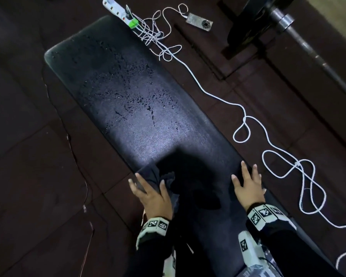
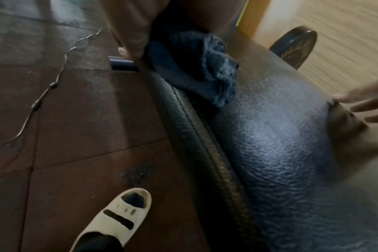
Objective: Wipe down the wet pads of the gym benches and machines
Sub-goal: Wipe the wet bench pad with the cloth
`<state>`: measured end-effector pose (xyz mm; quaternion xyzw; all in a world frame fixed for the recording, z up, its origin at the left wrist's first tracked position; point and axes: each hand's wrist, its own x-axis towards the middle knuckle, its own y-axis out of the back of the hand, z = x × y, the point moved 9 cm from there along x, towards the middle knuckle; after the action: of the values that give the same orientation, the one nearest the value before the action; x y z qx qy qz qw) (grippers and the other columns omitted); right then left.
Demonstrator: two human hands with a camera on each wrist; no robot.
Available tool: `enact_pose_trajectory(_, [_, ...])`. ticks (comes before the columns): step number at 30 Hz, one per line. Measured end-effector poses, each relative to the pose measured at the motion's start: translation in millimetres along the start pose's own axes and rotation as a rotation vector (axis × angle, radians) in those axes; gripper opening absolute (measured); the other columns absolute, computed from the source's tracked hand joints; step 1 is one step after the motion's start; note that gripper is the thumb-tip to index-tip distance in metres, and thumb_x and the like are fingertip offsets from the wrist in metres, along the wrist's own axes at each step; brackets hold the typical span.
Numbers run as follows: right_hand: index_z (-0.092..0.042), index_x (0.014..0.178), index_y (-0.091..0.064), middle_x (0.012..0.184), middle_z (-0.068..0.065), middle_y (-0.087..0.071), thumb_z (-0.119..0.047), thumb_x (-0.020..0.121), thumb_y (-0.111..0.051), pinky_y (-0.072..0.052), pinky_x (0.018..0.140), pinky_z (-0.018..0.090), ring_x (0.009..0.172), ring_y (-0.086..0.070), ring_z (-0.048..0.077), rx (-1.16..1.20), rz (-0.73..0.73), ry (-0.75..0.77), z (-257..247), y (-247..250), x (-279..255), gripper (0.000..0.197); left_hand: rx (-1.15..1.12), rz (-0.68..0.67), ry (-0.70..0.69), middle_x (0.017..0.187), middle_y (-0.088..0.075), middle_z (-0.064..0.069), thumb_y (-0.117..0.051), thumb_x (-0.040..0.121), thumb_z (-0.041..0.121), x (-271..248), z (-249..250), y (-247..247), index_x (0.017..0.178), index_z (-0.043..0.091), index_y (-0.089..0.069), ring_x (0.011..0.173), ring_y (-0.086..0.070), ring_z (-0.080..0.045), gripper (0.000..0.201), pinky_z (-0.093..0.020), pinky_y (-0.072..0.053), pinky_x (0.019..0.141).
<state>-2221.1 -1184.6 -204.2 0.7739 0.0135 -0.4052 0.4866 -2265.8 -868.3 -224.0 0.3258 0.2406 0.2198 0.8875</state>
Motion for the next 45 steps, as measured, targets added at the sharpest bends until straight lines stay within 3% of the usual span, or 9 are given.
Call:
enact_pose_trajectory(2, [-0.026, 0.15, -0.013, 0.158, -0.001, 0.008, -0.04, 0.096, -0.043, -0.005, 0.11, 0.062, 0.145, 0.004, 0.021, -0.011, 0.018, 0.034, -15, -1, 3, 0.063, -0.079, -0.004, 0.098, 0.144, -0.018, -0.035, -0.058, 0.092, 0.021, -4, -6, -2, 0.146, -0.007, -0.016, 0.131, -0.028, -0.049, 0.075, -0.047, -0.029, 0.109])
enact_pose_trajectory(5, [-0.029, 0.15, -0.007, 0.158, -0.005, 0.009, -0.048, 0.093, -0.043, -0.01, 0.105, 0.067, 0.144, 0.005, 0.024, -0.047, -0.009, 0.061, -40, -7, 12, 0.07, -0.135, 0.014, 0.175, 0.137, -0.029, -0.037, -0.055, 0.093, 0.014, 1, -7, -2, 0.144, -0.012, -0.02, 0.123, -0.037, -0.049, 0.067, -0.044, -0.032, 0.106])
enact_pose_trajectory(13, [-0.023, 0.15, -0.005, 0.158, 0.003, 0.003, -0.051, 0.09, -0.048, -0.019, 0.109, 0.061, 0.142, 0.001, 0.042, -0.087, -0.038, -0.011, -49, -11, 27, 0.079, -0.192, 0.094, 0.247, 0.137, -0.03, -0.036, -0.049, 0.096, 0.016, 47, -10, 12, 0.144, -0.01, -0.019, 0.126, -0.035, -0.046, 0.062, -0.042, -0.03, 0.108])
enact_pose_trajectory(26, [-0.031, 0.149, -0.005, 0.158, -0.005, 0.005, -0.054, 0.088, -0.048, -0.025, 0.107, 0.059, 0.144, 0.002, 0.034, -0.108, -0.042, -0.049, -41, -12, 28, 0.078, -0.046, 0.099, 0.109, 0.14, -0.028, -0.037, -0.049, 0.097, 0.019, 181, 11, 56, 0.144, -0.011, -0.019, 0.126, -0.033, -0.051, 0.064, -0.047, -0.028, 0.107])
enact_pose_trajectory(29, [-0.033, 0.149, -0.004, 0.158, -0.007, 0.005, -0.054, 0.088, -0.049, -0.024, 0.108, 0.059, 0.144, 0.003, 0.032, -0.09, -0.034, -0.057, -39, -12, 28, 0.078, 0.03, 0.081, 0.018, 0.145, -0.023, -0.037, -0.05, 0.097, 0.018, 195, 19, 62, 0.144, -0.009, -0.021, 0.132, -0.028, -0.051, 0.062, -0.049, -0.025, 0.109])
enact_pose_trajectory(34, [-0.035, 0.149, -0.006, 0.157, -0.008, 0.005, -0.053, 0.087, -0.051, -0.024, 0.108, 0.06, 0.144, 0.004, 0.031, -0.071, -0.033, -0.059, -38, -13, 28, 0.078, 0.163, 0.055, -0.138, 0.147, -0.018, -0.039, -0.038, 0.096, 0.032, 200, 20, 62, 0.142, -0.009, -0.028, 0.135, -0.024, -0.053, 0.064, -0.055, -0.025, 0.108])
enact_pose_trajectory(37, [-0.035, 0.149, -0.005, 0.157, -0.009, 0.006, -0.053, 0.087, -0.051, -0.023, 0.108, 0.06, 0.144, 0.005, 0.03, -0.064, -0.042, -0.059, -37, -14, 29, 0.079, 0.229, 0.076, -0.161, 0.148, -0.016, -0.038, -0.04, 0.096, 0.027, 214, 24, 66, 0.143, -0.009, -0.028, 0.136, -0.022, -0.054, 0.06, -0.057, -0.024, 0.109])
enact_pose_trajectory(42, [-0.034, 0.149, -0.005, 0.157, -0.008, 0.006, -0.052, 0.087, -0.052, -0.023, 0.108, 0.06, 0.144, 0.006, 0.031, -0.052, -0.048, -0.053, -37, -13, 29, 0.079, 0.395, 0.038, -0.186, 0.154, -0.014, -0.027, -0.035, 0.099, 0.029, 252, 48, 70, 0.146, -0.001, -0.027, 0.141, -0.015, -0.046, 0.056, -0.067, -0.015, 0.106])
enact_pose_trajectory(45, [-0.035, 0.148, -0.004, 0.157, -0.009, 0.006, -0.052, 0.087, -0.052, -0.023, 0.108, 0.061, 0.144, 0.007, 0.03, -0.043, -0.046, -0.048, -37, -14, 29, 0.08, 0.532, -0.037, -0.264, 0.157, -0.015, -0.018, -0.035, 0.101, 0.032, 265, 72, 58, 0.148, 0.005, -0.028, 0.143, -0.014, -0.038, 0.055, -0.063, -0.008, 0.11])
